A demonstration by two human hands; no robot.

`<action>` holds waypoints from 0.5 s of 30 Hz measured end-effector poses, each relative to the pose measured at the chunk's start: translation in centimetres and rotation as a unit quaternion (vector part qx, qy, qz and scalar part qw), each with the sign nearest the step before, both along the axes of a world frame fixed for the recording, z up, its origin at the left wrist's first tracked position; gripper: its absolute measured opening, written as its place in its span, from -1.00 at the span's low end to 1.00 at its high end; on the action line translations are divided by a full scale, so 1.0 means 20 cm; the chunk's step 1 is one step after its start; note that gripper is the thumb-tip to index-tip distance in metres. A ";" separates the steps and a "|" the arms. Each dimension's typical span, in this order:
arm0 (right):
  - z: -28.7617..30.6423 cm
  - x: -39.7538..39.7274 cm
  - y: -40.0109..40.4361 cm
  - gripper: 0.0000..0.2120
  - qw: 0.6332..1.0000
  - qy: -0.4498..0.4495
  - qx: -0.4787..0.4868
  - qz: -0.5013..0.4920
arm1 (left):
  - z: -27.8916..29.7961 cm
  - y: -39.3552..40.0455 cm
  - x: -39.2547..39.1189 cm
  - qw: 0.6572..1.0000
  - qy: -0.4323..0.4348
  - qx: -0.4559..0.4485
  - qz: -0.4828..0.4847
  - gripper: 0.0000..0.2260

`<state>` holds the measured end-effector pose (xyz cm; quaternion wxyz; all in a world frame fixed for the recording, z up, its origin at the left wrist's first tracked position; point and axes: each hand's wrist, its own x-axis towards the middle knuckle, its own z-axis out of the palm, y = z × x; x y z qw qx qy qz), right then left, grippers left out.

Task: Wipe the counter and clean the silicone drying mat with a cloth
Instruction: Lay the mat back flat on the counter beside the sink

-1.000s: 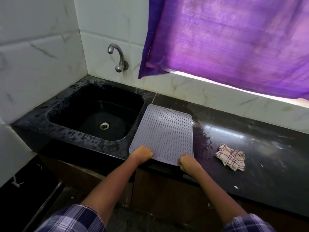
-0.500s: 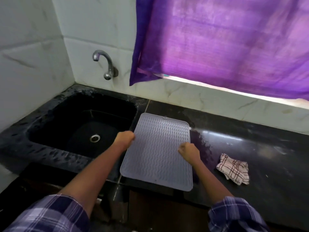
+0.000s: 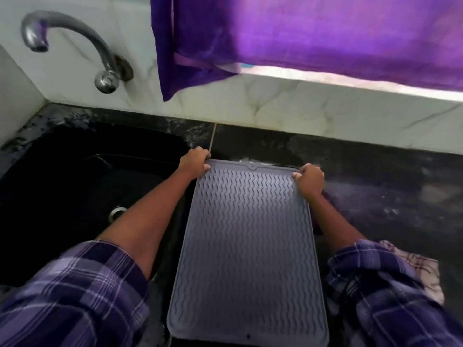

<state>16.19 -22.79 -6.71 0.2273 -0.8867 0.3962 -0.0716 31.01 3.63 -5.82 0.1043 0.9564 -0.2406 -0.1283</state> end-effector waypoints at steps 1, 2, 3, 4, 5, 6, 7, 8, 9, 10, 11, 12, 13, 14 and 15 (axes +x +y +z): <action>0.01 0.01 -0.02 -0.77 1.000 -0.010 0.017 -0.011 | 0.00 0.00 0.02 1.000 -0.001 -0.011 0.006 -0.70; 0.01 0.01 -0.03 -0.80 0.999 -0.015 0.030 -0.015 | 0.00 0.00 0.04 1.000 0.003 -0.024 0.014 -0.74; 0.03 0.01 -0.04 -0.82 0.999 -0.017 0.037 -0.014 | 0.01 0.00 0.05 0.999 0.011 -0.037 0.024 -0.78; 0.04 0.00 -0.05 -0.83 0.999 -0.020 0.039 -0.015 | 0.03 -0.01 0.07 0.998 0.022 -0.048 0.032 -0.81; 0.06 0.00 -0.05 -0.83 0.999 -0.028 0.037 -0.018 | 0.06 -0.02 0.08 0.997 0.032 -0.052 0.037 -0.83; 0.08 0.00 -0.05 -0.83 0.998 -0.037 0.035 -0.023 | 0.09 -0.03 0.08 0.997 0.041 -0.050 0.038 -0.85; 0.10 0.00 -0.05 -0.83 0.998 -0.043 0.034 -0.030 | 0.10 -0.04 0.09 0.997 0.047 -0.049 0.038 -0.86; 0.11 -0.01 -0.05 -0.83 0.998 -0.047 0.034 -0.035 | 0.11 -0.05 0.09 0.997 0.051 -0.051 0.040 -0.86; 0.11 -0.01 -0.06 -0.83 0.997 -0.050 0.035 -0.039 | 0.12 -0.06 0.09 0.996 0.052 -0.055 0.045 -0.86; 0.12 -0.01 -0.07 -0.83 0.997 -0.052 0.037 -0.042 | 0.12 -0.07 0.09 0.995 0.051 -0.060 0.053 -0.86; 0.12 -0.01 -0.08 -0.83 0.997 -0.052 0.038 -0.045 | 0.12 -0.08 0.09 0.995 0.050 -0.066 0.063 -0.86; 0.12 -0.01 -0.10 -0.83 0.997 -0.051 0.038 -0.046 | 0.12 -0.08 0.09 0.994 0.048 -0.073 0.072 -0.85; 0.12 -0.01 -0.11 -0.82 0.997 -0.050 0.039 -0.047 | 0.11 -0.09 0.10 0.993 0.049 -0.079 0.077 -0.85; 0.12 0.00 -0.11 -0.83 0.997 -0.049 0.040 -0.046 | 0.11 -0.10 0.11 0.992 0.052 -0.083 0.081 -0.85; 0.11 0.00 -0.12 -0.83 0.997 -0.049 0.041 -0.046 | 0.11 -0.10 0.11 0.991 0.054 -0.086 0.083 -0.86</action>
